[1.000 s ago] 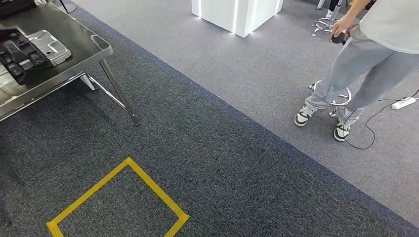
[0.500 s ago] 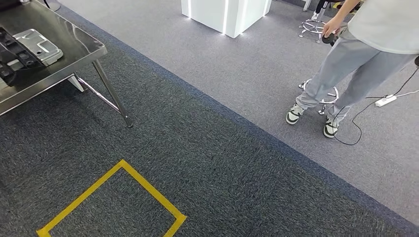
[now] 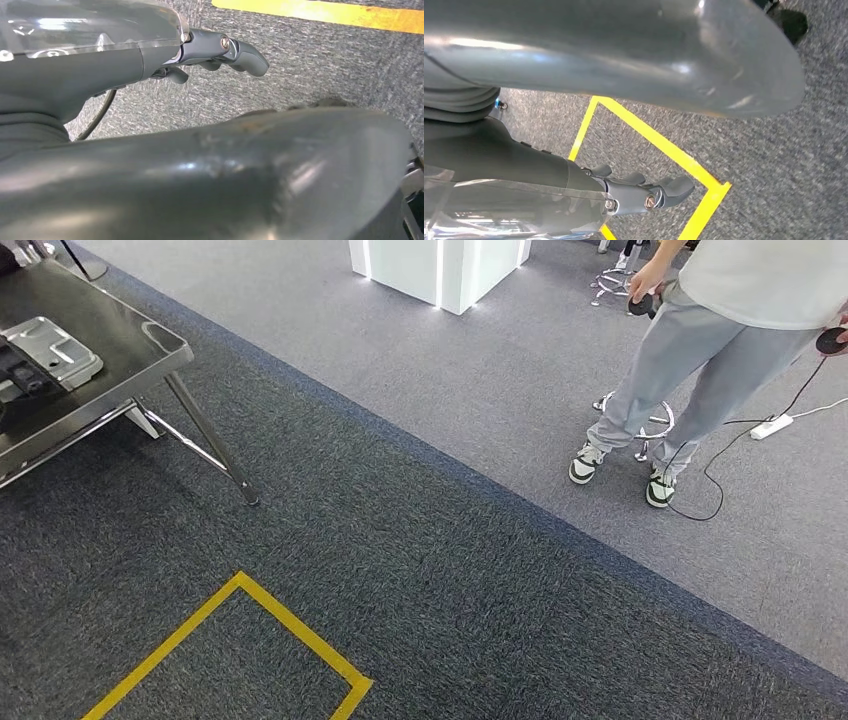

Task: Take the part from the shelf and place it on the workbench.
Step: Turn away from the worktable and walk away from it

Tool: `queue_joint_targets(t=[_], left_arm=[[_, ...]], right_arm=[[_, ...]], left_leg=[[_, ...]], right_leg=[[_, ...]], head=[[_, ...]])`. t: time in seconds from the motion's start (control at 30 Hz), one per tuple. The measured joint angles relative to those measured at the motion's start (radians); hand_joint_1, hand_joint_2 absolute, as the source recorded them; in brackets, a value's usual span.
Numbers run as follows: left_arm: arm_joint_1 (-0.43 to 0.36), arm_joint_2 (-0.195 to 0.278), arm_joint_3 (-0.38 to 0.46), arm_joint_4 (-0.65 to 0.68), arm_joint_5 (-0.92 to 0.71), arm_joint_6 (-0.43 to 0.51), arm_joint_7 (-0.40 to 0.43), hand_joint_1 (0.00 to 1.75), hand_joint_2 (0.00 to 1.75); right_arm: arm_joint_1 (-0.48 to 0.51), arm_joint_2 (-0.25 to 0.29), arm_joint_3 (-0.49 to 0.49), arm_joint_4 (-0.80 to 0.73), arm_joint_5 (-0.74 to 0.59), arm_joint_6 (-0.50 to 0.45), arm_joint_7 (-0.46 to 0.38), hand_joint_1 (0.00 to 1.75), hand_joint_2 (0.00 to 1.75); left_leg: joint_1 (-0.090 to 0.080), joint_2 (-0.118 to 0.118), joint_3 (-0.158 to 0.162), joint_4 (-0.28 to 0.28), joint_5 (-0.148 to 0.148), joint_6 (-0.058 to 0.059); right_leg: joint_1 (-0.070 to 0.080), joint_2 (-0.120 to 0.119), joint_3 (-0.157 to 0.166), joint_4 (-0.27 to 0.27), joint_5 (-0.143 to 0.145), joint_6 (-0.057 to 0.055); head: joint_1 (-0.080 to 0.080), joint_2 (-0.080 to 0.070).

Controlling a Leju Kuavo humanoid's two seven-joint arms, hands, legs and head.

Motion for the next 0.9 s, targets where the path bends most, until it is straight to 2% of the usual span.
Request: queue_joint_targets(t=[0.07, 0.13, 0.17, 0.2, 0.27, 0.33, 0.4, 0.43, 0.5, 0.57, 0.6, 0.63, 0.67, 0.7, 0.77, 0.8, 0.9], left_arm=[[0.0, 0.0, 0.0, 0.0, 0.0, 0.0, 0.0, 0.0, 0.0], [0.001, 0.0, 0.0, 0.0, 0.0, 0.0, 0.0, 0.0, 0.0], [0.001, 0.0, 0.001, 0.0, 0.0, 0.0, 0.0, 0.0, 0.0], [0.001, 0.0, 0.001, 0.0, 0.0, 0.0, 0.0, 0.0, 0.0], [0.0, 0.0, 0.001, 0.0, 0.0, 0.0, 0.0, 0.0, 0.0], [0.0, 0.0, 0.002, 0.0, 0.0, 0.0, -0.001, 0.0, 0.0], [0.0, 0.0, 0.003, 0.0, 0.0, 0.0, -0.001, 0.0, 0.0], [-0.001, 0.0, 0.003, 0.0, 0.0, 0.0, -0.001, 0.0, 0.0], [-0.001, 0.0, 0.004, 0.0, 0.0, 0.0, -0.002, 0.0, 0.0], [0.001, 0.0, 0.006, 0.0, 0.0, 0.0, -0.002, 0.0, 0.0], [0.001, 0.0, 0.006, 0.0, 0.0, 0.0, -0.002, 0.0, 0.0], [0.001, 0.0, 0.007, 0.0, 0.0, 0.0, -0.002, 0.0, 0.0], [0.001, 0.0, 0.007, 0.0, 0.0, 0.0, -0.002, 0.0, 0.0], [0.0, 0.0, 0.008, 0.0, 0.0, 0.0, -0.002, 0.0, 0.0], [0.0, 0.0, 0.008, 0.0, 0.0, 0.0, -0.002, 0.0, 0.0], [0.0, 0.0, 0.008, 0.0, 0.0, 0.0, -0.002, 0.0, 0.0], [-0.002, 0.0, 0.008, 0.0, 0.0, 0.0, -0.002, 0.0, 0.0]], right_arm=[[0.0, 0.0, 0.0, 0.0, 0.0, 0.0, 0.0, 0.0, 0.0], [0.0, 0.0, -0.001, 0.0, 0.0, 0.0, 0.0, 0.0, 0.0], [0.0, 0.0, -0.001, 0.0, 0.0, 0.0, 0.001, 0.0, 0.0], [0.0, 0.001, -0.001, 0.0, 0.0, -0.001, 0.001, 0.0, 0.0], [0.0, 0.002, -0.002, 0.0, 0.0, -0.001, 0.002, 0.0, 0.0], [0.0, 0.002, -0.002, 0.0, 0.0, -0.001, 0.003, 0.0, 0.0], [0.002, 0.002, -0.002, 0.0, 0.0, -0.001, 0.004, 0.0, 0.0], [0.002, 0.002, -0.002, 0.0, 0.0, -0.001, 0.004, 0.0, 0.0], [0.001, 0.002, -0.003, 0.0, 0.0, -0.001, 0.004, 0.0, 0.0], [0.001, 0.002, -0.003, 0.0, 0.001, -0.001, 0.004, 0.0, 0.0], [0.001, 0.002, -0.003, 0.0, 0.001, -0.001, 0.004, 0.0, 0.0], [0.001, 0.002, -0.003, 0.0, 0.001, -0.001, 0.004, 0.0, 0.0], [0.002, 0.002, -0.004, 0.0, 0.001, -0.001, 0.004, 0.0, 0.0], [0.002, 0.002, -0.004, 0.0, 0.001, -0.001, 0.004, 0.0, 0.0], [0.001, 0.001, -0.006, 0.0, 0.001, -0.001, 0.004, 0.0, 0.0], [0.0, 0.001, -0.007, 0.0, 0.001, -0.001, 0.004, 0.0, 0.0], [0.0, 0.001, -0.008, 0.0, 0.002, 0.005, 0.004, 0.0, 0.0]], left_leg=[[0.0, 0.0, -0.002, 0.003, -0.002, 0.0], [0.002, -0.002, -0.047, 0.102, -0.043, -0.003], [0.004, -0.004, -0.047, 0.103, -0.03, -0.002], [0.005, -0.009, -0.039, 0.083, -0.01, -0.001], [0.004, -0.022, 0.023, -0.058, 0.063, 0.007], [0.0, -0.026, 0.031, -0.083, 0.064, 0.014], [0.0, -0.021, 0.033, -0.089, 0.071, 0.026], [0.001, -0.018, 0.034, -0.094, 0.075, 0.033], [0.003, -0.009, 0.035, -0.1, 0.081, 0.043], [0.0, -0.001, 0.032, -0.099, 0.082, 0.046], [-0.001, 0.003, 0.031, -0.099, 0.082, 0.046], [-0.001, 0.005, 0.031, -0.098, 0.081, 0.046], [-0.001, 0.008, 0.032, -0.097, 0.08, 0.045], [-0.001, 0.01, 0.035, -0.097, 0.078, 0.043], [-0.004, 0.016, 0.037, -0.095, 0.074, 0.037], [-0.005, 0.018, 0.038, -0.094, 0.072, 0.032], [-0.005, 0.025, 0.038, -0.09, 0.067, 0.016]], right_leg=[[0.0, 0.0, 0.0, 0.0, 0.0, 0.0], [0.002, 0.004, -0.002, 0.001, 0.0, -0.001], [0.004, 0.011, -0.001, 0.003, -0.001, -0.001], [0.005, 0.02, -0.001, 0.006, -0.002, 0.0], [0.008, 0.034, -0.002, 0.014, -0.005, 0.009], [0.008, 0.038, -0.005, 0.016, -0.006, 0.02], [0.005, 0.039, -0.006, 0.017, -0.007, 0.032], [0.004, 0.035, -0.011, 0.03, -0.017, 0.038], [0.001, 0.022, -0.05, 0.115, -0.069, 0.046], [-0.002, 0.015, -0.112, 0.241, -0.128, 0.053], [-0.003, 0.014, -0.129, 0.278, -0.135, 0.056], [-0.004, 0.012, -0.13, 0.279, -0.123, 0.057], [-0.004, 0.01, -0.112, 0.243, -0.095, 0.057], [-0.004, 0.004, -0.079, 0.178, -0.058, 0.055], [0.0, -0.012, -0.02, 0.058, -0.014, 0.045], [0.004, -0.016, -0.007, 0.026, -0.007, 0.039], [0.007, -0.008, -0.006, 0.012, -0.005, 0.022]], head=[[0.0, 0.0], [0.0, 0.0], [0.0, 0.0], [0.0, 0.0], [0.001, 0.0], [0.001, 0.0], [0.002, 0.0], [0.002, 0.0], [0.004, 0.0], [0.004, 0.0], [0.004, 0.0], [0.004, 0.0], [0.004, 0.0], [0.004, 0.0], [0.004, 0.0], [0.004, 0.0], [0.003, 0.0]])
